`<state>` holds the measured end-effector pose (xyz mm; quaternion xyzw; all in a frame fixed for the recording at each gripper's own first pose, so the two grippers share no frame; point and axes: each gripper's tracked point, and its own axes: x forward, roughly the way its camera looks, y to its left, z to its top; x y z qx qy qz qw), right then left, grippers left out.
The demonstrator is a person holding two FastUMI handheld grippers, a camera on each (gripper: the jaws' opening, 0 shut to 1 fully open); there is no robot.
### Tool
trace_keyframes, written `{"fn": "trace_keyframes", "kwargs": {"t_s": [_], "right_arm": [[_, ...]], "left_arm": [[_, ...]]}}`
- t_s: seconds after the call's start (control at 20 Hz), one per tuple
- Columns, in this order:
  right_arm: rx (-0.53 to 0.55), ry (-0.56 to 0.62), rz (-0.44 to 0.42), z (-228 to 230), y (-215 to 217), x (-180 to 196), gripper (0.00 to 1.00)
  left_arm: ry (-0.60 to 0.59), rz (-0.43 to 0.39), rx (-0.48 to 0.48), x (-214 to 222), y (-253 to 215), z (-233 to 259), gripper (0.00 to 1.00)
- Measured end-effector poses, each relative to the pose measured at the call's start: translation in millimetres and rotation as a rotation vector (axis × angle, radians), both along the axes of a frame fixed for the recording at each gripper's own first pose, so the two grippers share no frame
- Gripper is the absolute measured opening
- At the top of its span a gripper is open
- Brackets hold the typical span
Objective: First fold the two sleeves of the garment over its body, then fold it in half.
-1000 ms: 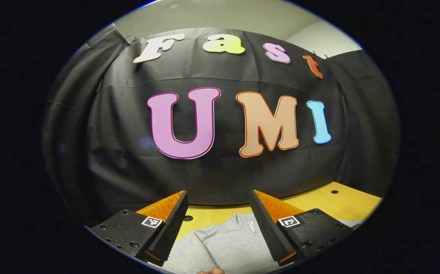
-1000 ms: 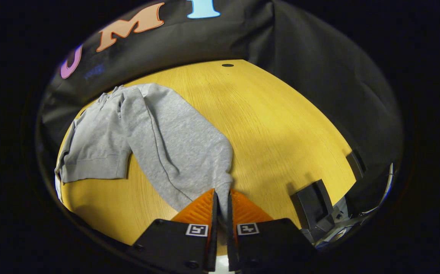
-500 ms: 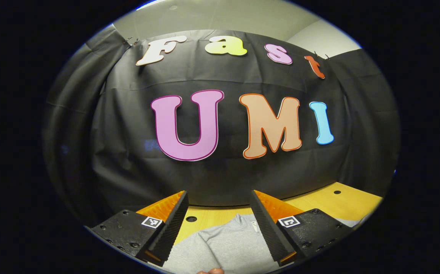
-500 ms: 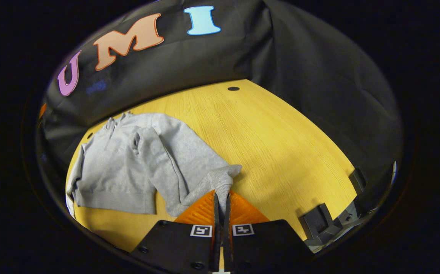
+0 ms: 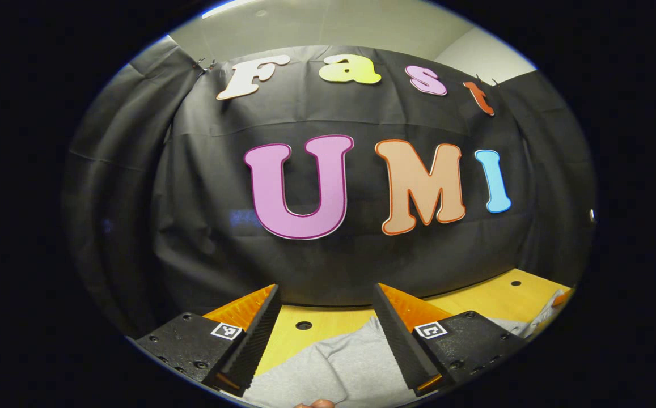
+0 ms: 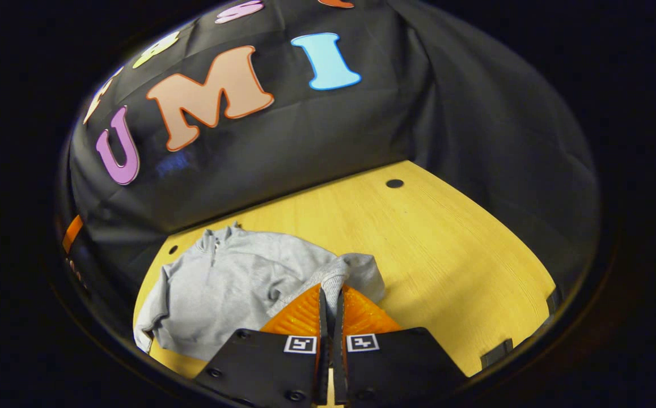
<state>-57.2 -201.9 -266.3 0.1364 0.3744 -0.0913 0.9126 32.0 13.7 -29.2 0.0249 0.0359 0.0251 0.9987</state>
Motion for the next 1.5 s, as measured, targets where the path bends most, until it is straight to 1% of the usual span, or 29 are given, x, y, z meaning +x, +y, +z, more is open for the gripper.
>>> {"fn": "trace_keyframes", "kwargs": {"t_s": [0.2,0.4,0.5,0.9,1.05,1.2,1.35,1.5], "right_arm": [[0.049,-0.025,0.076,5,44,37,0.05],[0.030,-0.037,0.185,6,86,68,0.05],[0.046,-0.054,0.225,11,112,84,0.05],[0.073,-0.082,0.373,13,214,128,0.05],[0.089,-0.071,0.440,1,260,141,0.05],[0.109,-0.059,0.519,-13,310,147,0.05],[0.147,-0.029,0.585,-27,358,143,0.05],[0.147,0.005,0.659,-47,395,137,0.05]], "left_arm": [[0.000,0.049,0.010,-7,25,0,0.94],[0.002,0.098,0.009,-16,48,-2,0.94],[0.004,0.118,0.010,-19,59,-6,0.94],[0.017,0.207,-0.004,-36,108,-16,0.95],[0.042,0.243,-0.014,-47,127,-27,0.94],[0.052,0.275,-0.012,-58,145,-28,0.94],[0.051,0.311,0.006,-68,165,-27,0.95],[0.056,0.345,0.017,-78,185,-28,0.96]]}}
